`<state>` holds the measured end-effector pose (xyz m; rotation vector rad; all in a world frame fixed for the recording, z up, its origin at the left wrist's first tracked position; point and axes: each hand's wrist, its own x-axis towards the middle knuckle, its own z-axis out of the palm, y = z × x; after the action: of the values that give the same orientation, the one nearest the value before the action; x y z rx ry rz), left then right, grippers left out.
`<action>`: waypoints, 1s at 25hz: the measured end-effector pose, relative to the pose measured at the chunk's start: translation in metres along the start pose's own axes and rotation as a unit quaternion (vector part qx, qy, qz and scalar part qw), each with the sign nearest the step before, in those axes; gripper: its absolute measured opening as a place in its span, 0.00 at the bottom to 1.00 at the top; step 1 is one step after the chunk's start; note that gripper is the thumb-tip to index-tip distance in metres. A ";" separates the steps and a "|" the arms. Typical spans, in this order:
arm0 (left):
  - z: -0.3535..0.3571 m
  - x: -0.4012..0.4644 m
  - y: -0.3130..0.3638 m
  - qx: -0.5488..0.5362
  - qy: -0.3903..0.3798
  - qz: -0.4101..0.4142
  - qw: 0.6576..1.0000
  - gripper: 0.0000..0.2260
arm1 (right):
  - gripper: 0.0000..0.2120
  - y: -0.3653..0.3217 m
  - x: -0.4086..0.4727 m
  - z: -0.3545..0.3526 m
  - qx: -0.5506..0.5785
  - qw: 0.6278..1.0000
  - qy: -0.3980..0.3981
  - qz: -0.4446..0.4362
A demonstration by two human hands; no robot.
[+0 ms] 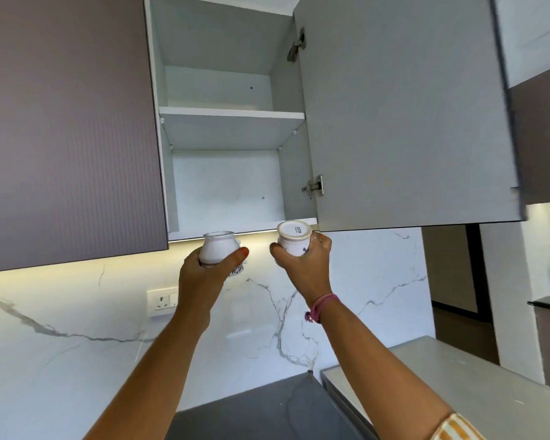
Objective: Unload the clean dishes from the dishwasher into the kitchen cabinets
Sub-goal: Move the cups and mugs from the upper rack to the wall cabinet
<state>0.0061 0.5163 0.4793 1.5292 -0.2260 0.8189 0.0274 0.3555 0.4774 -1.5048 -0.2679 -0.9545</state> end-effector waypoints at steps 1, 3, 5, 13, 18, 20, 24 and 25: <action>-0.001 0.016 -0.003 -0.003 0.000 -0.001 1.000 0.19 | 0.17 0.004 0.011 0.012 -0.006 1.000 -0.006 0.004; -0.004 0.044 -0.007 -0.009 -0.002 0.002 1.000 0.20 | 0.18 0.013 0.034 0.032 0.002 1.000 -0.020 0.008; -0.008 0.070 -0.012 -0.001 0.004 0.014 1.000 0.18 | 0.23 0.025 0.056 0.053 0.017 0.999 -0.026 0.007; -0.009 0.168 -0.032 0.032 0.044 0.050 0.997 0.18 | 0.36 0.048 0.140 0.112 0.035 0.994 -0.107 -0.007; 0.011 0.231 -0.048 0.121 0.094 0.068 0.986 0.29 | 0.32 0.066 0.205 0.150 0.011 0.985 -0.170 -0.036; 0.017 0.253 -0.056 0.164 0.107 0.060 0.979 0.32 | 0.31 0.077 0.225 0.161 0.008 0.980 -0.197 -0.027; 0.025 0.282 -0.076 0.253 0.122 0.053 0.958 0.31 | 0.27 0.100 0.260 0.172 0.038 0.961 -0.272 0.013; 0.026 0.288 -0.080 0.275 0.123 0.054 0.952 0.31 | 0.24 0.104 0.266 0.173 0.044 0.955 -0.294 0.023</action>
<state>0.2701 0.5993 0.5937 1.9203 0.1179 1.2186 0.3333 0.3956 0.6062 -1.6757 -0.6899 -0.4294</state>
